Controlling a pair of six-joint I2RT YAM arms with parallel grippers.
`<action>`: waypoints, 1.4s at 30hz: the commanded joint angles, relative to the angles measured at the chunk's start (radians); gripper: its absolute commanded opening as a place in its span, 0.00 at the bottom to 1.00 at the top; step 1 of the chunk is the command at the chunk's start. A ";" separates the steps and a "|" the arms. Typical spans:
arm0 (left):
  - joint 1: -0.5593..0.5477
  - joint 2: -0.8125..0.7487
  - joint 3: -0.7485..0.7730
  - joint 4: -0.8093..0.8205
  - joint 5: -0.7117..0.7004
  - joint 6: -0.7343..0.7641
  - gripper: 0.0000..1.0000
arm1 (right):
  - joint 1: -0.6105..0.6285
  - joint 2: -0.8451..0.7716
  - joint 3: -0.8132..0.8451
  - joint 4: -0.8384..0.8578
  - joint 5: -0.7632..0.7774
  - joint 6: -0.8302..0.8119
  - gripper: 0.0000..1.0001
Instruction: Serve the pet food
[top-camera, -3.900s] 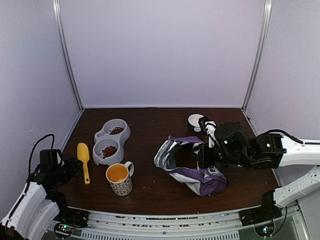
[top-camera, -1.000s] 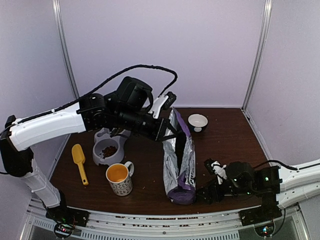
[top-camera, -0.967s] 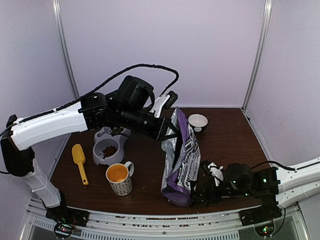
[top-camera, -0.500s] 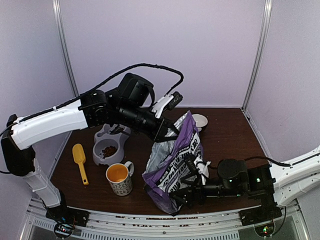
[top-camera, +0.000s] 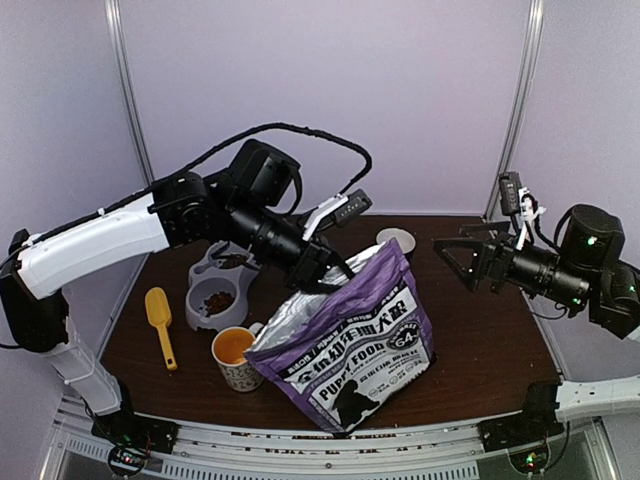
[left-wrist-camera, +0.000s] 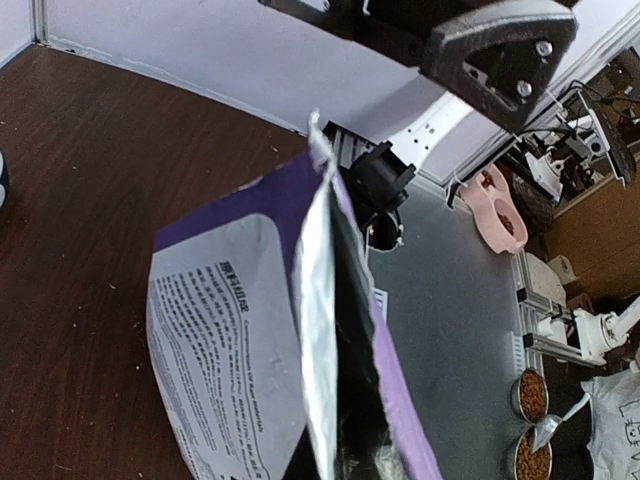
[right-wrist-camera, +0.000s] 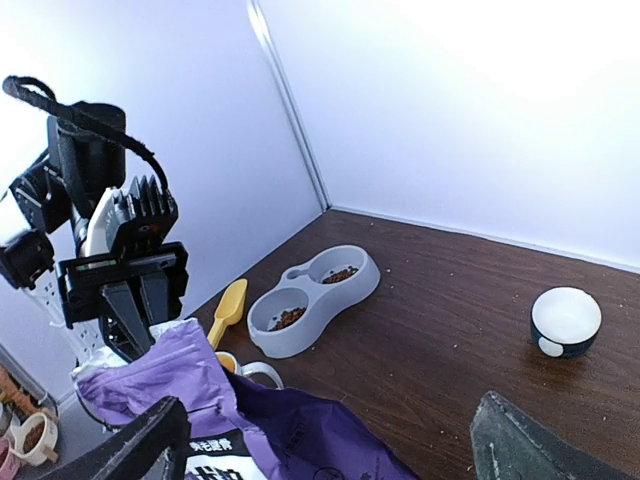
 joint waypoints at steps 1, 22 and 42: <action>-0.016 -0.085 0.099 0.013 0.106 0.087 0.00 | -0.094 0.071 0.083 -0.102 -0.312 -0.110 1.00; -0.065 -0.110 0.096 -0.009 0.158 0.111 0.00 | -0.034 0.346 0.165 0.047 -0.849 -0.097 0.70; -0.078 -0.287 -0.172 0.062 -0.109 0.024 0.75 | -0.039 0.151 -0.011 0.193 -0.627 -0.052 0.00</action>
